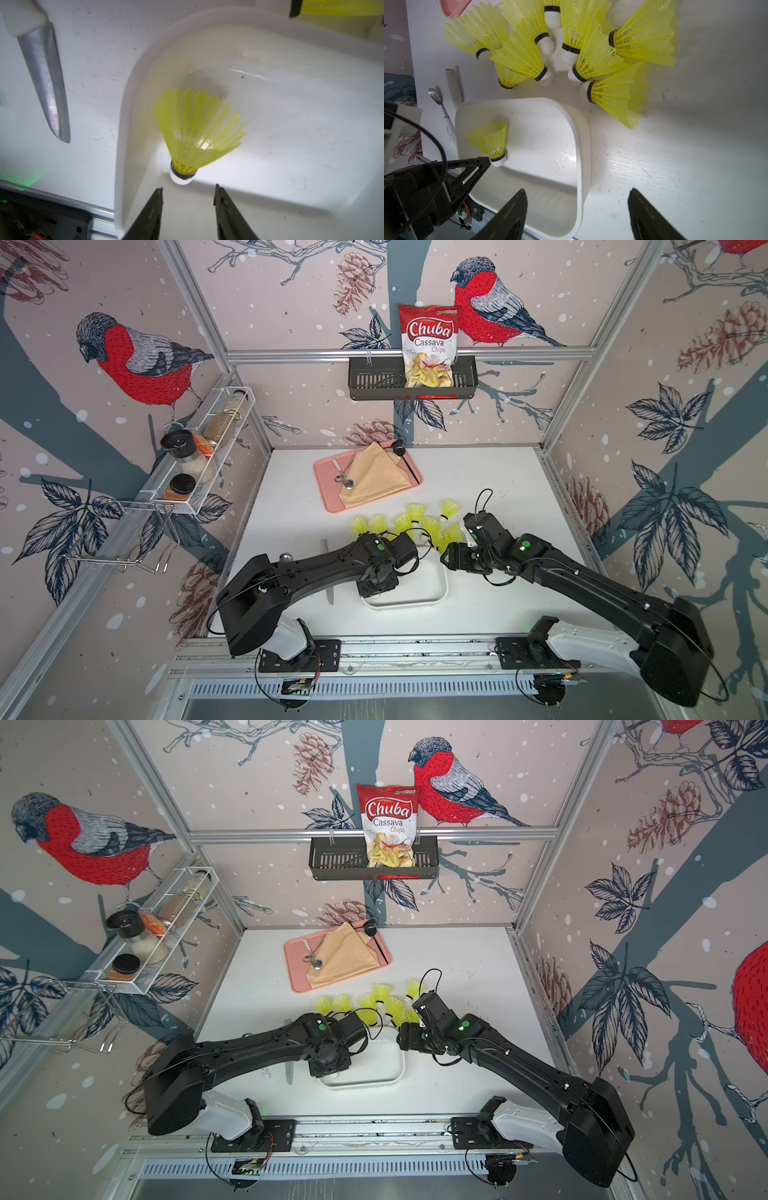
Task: Put the shuttlecocks into the storage box
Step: Place the shuttlecock in the storage box.
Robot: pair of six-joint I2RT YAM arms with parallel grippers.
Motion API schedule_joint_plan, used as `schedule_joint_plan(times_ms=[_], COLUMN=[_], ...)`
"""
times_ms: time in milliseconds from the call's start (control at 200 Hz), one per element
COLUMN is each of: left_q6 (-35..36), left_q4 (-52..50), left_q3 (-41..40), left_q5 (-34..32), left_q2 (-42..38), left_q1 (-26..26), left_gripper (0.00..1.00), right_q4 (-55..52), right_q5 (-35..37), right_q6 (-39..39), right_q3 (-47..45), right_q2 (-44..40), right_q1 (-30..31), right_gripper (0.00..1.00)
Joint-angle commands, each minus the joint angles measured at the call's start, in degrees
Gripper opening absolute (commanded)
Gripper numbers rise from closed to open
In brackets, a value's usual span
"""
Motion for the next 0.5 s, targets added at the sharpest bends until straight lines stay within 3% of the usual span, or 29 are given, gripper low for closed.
schedule_joint_plan(times_ms=[0, 265, 495], left_q6=[-1.0, 0.2, 13.9], left_q4=[-2.6, -4.3, 3.6], left_q3=[0.4, 7.6, 13.4], left_q5=[-1.1, -5.8, -7.9], left_q2=[-0.9, -4.1, -6.2], left_q1=[0.2, 0.4, 4.3], left_gripper=[0.45, 0.47, 0.50], right_q4=[-0.7, 0.1, 5.6], right_q5=[0.7, 2.9, 0.7], right_q6=[1.4, 6.4, 19.6], right_q3=[1.0, 4.0, 1.6], right_q2=[0.0, 2.6, 5.0], right_q1=[-0.7, -2.2, -3.0], right_gripper=[0.79, 0.78, 0.71])
